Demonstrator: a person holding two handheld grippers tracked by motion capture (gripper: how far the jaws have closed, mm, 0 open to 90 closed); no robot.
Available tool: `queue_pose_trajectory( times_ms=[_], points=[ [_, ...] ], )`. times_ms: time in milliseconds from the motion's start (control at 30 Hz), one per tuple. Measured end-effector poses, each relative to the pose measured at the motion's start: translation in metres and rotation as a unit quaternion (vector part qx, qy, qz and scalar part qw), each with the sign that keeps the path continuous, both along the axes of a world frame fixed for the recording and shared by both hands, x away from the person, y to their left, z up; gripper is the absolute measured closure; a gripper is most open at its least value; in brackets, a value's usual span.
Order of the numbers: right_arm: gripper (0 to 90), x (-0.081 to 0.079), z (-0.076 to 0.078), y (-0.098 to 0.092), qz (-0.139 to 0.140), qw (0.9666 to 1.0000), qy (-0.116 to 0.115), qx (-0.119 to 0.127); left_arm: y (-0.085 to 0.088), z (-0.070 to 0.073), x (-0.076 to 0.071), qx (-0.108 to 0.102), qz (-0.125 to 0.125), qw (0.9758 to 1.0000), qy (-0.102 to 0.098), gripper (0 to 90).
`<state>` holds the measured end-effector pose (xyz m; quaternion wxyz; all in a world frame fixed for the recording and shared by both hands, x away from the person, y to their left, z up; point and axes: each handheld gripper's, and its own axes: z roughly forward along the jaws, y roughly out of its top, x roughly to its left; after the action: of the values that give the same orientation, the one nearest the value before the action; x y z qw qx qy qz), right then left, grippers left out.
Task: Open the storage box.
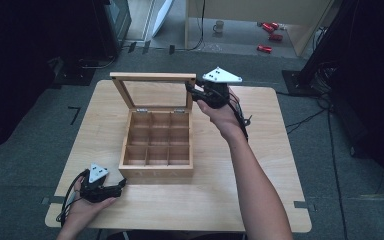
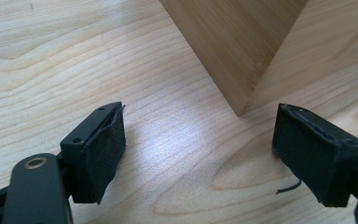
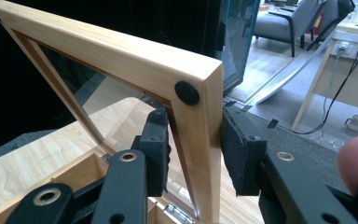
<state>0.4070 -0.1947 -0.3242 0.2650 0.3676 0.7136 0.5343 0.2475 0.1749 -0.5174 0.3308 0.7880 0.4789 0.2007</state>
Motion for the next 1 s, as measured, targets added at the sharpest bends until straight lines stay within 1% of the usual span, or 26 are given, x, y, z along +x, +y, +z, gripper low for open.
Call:
queue_pose_trajectory(
  times_ms=[167,400,533,733,833,933,1000],
  points=[
    [65.8,0.009,0.003,0.001,-0.008,0.9999,0.001,-0.007,0.0,0.0,0.0,-0.001,0.0,1.0,0.0,17.7],
    [66.3,0.027,0.008,0.005,-0.033,0.9993,0.016,0.002,0.0,0.0,0.0,-0.002,0.0,1.0,0.001,17.7],
    [66.6,0.035,0.01,0.006,-0.042,0.9988,0.025,0.005,0.0,0.0,0.0,-0.003,-0.001,1.0,0.001,17.7],
    [66.7,0.047,0.01,0.008,-0.058,0.9976,0.036,0.014,0.0,0.0,0.0,-0.004,-0.001,1.0,0.001,17.7],
    [66.7,0.053,0.01,0.01,-0.067,0.9967,0.042,0.02,0.0,0.0,0.0,0.001,-0.002,1.0,0.0,17.6],
    [66.7,0.058,0.01,0.011,-0.075,0.9958,0.047,0.024,-0.001,0.0,0.0,0.001,-0.002,1.0,0.0,17.4],
    [66.7,0.063,0.009,0.012,-0.082,0.995,0.051,0.027,-0.001,0.0,0.0,0.003,-0.006,1.0,0.0,16.5]
  ],
)
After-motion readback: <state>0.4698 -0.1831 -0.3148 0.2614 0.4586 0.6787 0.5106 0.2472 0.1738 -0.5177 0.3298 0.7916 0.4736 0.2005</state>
